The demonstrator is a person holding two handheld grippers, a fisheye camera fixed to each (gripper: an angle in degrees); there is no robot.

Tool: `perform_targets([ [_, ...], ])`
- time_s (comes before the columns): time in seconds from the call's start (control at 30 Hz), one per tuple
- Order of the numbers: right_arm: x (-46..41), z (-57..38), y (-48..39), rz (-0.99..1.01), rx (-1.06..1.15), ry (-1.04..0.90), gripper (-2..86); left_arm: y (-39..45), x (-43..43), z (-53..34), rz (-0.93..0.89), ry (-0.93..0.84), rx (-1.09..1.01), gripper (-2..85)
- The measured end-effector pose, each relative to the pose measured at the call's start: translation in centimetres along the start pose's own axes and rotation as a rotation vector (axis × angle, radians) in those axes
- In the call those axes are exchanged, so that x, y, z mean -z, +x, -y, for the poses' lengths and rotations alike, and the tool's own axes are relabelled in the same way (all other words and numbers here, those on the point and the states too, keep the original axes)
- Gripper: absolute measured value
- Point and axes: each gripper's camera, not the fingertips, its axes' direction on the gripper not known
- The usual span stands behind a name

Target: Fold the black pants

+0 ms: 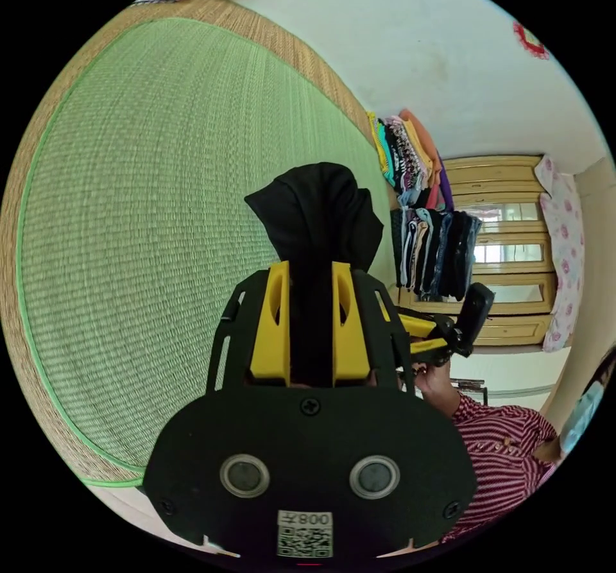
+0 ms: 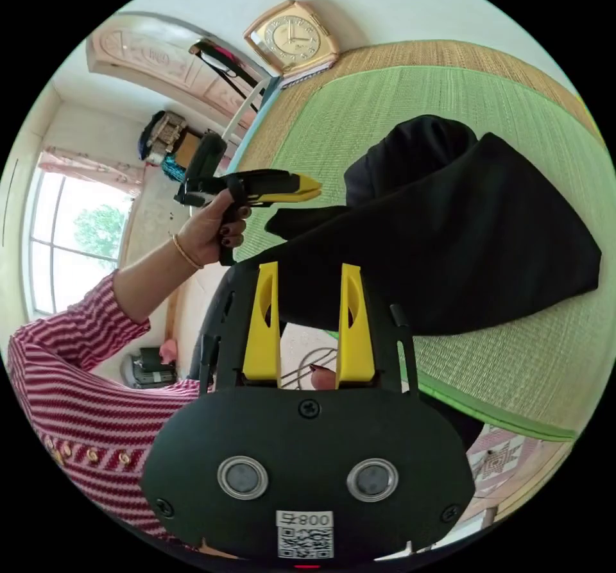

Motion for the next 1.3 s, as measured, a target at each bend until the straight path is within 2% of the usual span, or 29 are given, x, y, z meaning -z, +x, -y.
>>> perform_targets([
  [0.13,-4.3,1.0,-1.0,-0.052,-0.021,-0.081,13.1,-1.1,-2.4,1.9,-0.016,-0.114,0.098,8.1],
  [0.23,-7.7,0.9,-1.3,-0.098,-0.055,-0.146,8.7,-1.3,-2.3,1.6,-0.029,-0.086,0.096,4.7],
  [0.3,-8.6,0.2,-1.6,-0.137,-0.077,-0.152,2.3,-1.4,-1.4,1.1,-0.065,-0.055,0.076,2.9],
  [0.43,-8.3,-1.1,-2.1,-0.028,-0.081,-0.157,0.6,-1.2,2.0,-0.9,-0.16,0.026,0.006,1.5],
  [0.57,-5.4,-3.9,-3.6,0.084,-0.077,-0.086,0.2,-0.4,5.5,-2.9,-0.178,0.102,-0.045,1.1],
  [0.7,-1.0,-7.4,-5.1,0.177,-0.075,0.033,0.5,-0.3,10.1,-5.5,-0.192,0.199,-0.077,0.9],
  [0.8,-0.2,-8.8,-8.0,0.118,-0.017,0.066,1.6,-1.3,12.0,-7.3,-0.187,0.234,-0.037,0.9],
  [0.97,-7.0,-8.0,-17.2,0.127,0.165,-0.074,12.2,-3.7,12.6,-9.7,-0.22,0.291,0.064,0.9],
  [1.03,-10.6,-8.0,-22.0,0.045,0.28,-0.152,13.6,-4.3,12.4,-10.6,-0.218,0.306,0.085,0.9],
  [1.13,-17.2,-8.5,-28.0,-0.184,0.441,-0.293,15.8,-4.9,12.2,-11.3,-0.227,0.314,0.108,0.9],
  [1.2,-21.2,-9.3,-30.3,-0.446,0.504,-0.322,13.3,-5.1,11.9,-11.7,-0.214,0.309,0.117,0.9],
  [1.3,-21.6,-9.8,-31.2,-0.493,0.524,-0.323,10.6,-5.7,11.7,-12.4,-0.23,0.313,0.122,1.0],
])
